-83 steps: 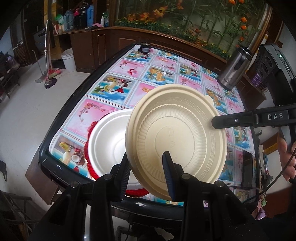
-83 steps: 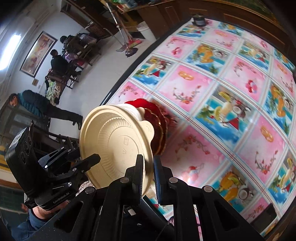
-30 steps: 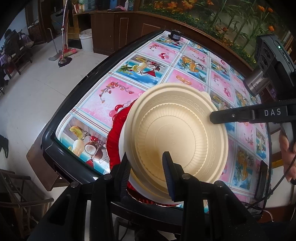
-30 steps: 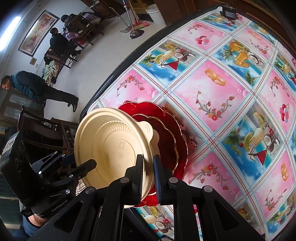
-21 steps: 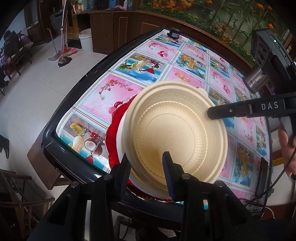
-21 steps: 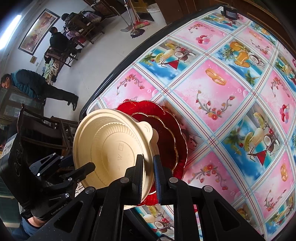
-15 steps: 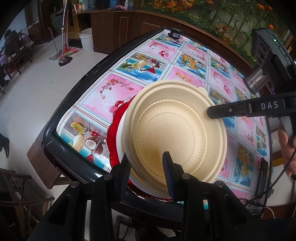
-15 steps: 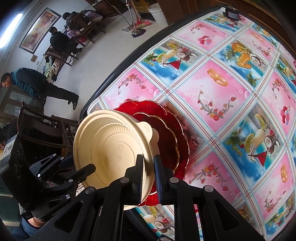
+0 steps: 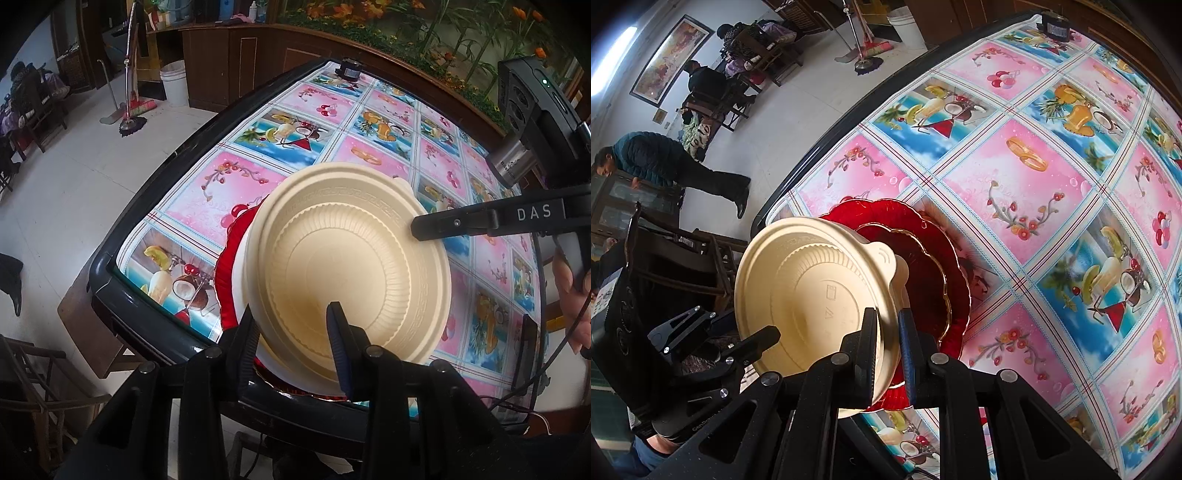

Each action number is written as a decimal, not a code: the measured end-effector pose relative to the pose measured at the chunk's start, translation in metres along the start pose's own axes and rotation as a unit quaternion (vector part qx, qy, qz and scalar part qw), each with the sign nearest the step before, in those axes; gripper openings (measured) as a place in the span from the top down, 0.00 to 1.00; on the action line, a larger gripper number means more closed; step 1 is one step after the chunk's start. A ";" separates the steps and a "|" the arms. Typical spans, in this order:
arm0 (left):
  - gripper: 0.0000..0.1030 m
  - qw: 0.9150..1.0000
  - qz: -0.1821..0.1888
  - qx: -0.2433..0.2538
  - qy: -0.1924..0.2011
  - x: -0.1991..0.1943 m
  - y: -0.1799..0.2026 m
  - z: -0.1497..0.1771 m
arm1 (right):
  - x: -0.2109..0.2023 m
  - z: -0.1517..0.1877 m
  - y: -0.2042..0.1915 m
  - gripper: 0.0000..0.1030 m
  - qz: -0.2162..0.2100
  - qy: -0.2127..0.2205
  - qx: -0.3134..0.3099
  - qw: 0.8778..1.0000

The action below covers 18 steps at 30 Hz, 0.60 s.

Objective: Organize plates and bowls
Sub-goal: 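Lower the beige bowl onto the stack and open the right gripper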

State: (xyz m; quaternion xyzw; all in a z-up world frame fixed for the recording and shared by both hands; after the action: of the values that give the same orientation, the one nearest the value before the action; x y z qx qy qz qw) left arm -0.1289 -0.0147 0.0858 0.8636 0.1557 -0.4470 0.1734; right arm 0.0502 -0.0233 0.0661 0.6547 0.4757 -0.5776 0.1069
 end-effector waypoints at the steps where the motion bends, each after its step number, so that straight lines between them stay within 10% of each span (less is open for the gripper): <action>1: 0.65 1.000 0.000 0.000 0.000 0.000 0.000 0.000 | 0.000 0.000 0.000 0.85 -0.001 0.000 0.000 1.000; 18: 0.54 1.000 0.003 0.000 0.003 -0.005 0.000 -0.001 | 0.002 0.005 -0.001 0.84 -0.014 -0.005 0.004 1.000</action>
State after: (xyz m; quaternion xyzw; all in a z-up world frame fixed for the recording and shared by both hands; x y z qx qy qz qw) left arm -0.1315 -0.0147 0.0904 0.8656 0.1535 -0.4434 0.1747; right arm 0.0461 -0.0253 0.0629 0.6460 0.4819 -0.5837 0.0988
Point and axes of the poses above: each gripper's, at about its wrist camera, not at the fingertips, and x roughly the way its jaws point, y to its right, z to its underside, the point moved 2 cm from there along x, roughly the way its jaws point, and after that the axes turned 9 degrees about y, right-handed, at the moved point
